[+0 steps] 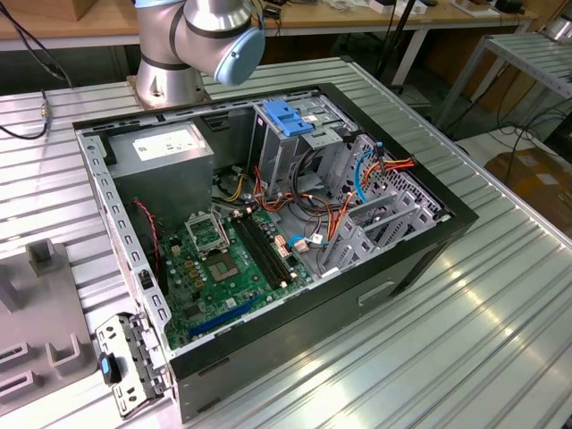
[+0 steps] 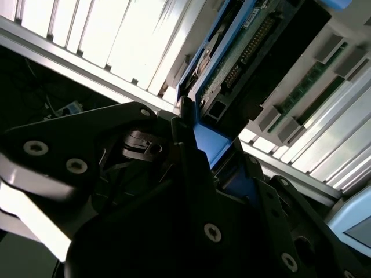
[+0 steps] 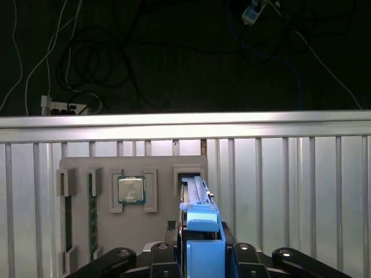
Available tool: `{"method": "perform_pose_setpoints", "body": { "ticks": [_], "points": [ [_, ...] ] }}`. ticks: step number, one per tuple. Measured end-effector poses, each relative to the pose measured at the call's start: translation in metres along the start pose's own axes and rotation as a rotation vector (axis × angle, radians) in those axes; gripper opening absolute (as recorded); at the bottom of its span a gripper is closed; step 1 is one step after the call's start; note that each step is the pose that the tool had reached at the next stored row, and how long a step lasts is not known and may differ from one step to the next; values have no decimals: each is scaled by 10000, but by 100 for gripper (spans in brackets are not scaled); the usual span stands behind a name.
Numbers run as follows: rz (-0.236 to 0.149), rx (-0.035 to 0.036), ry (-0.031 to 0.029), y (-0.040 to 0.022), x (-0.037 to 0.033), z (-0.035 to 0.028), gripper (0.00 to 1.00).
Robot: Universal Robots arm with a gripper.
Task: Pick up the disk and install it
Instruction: 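Pick up the disk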
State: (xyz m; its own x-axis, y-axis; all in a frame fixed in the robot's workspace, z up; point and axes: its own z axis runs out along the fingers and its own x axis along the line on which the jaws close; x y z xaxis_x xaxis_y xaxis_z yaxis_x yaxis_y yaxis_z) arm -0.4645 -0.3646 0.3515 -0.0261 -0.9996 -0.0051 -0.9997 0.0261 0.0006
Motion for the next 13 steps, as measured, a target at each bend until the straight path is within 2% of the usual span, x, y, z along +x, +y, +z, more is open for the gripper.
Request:
{"method": "perform_pose_setpoints", "body": {
  "ticks": [7, 13],
  "points": [
    [0, 0, 0, 0, -1, -105, 37],
    [0, 0, 0, 0, -1, -118, 37]
  ]
}}
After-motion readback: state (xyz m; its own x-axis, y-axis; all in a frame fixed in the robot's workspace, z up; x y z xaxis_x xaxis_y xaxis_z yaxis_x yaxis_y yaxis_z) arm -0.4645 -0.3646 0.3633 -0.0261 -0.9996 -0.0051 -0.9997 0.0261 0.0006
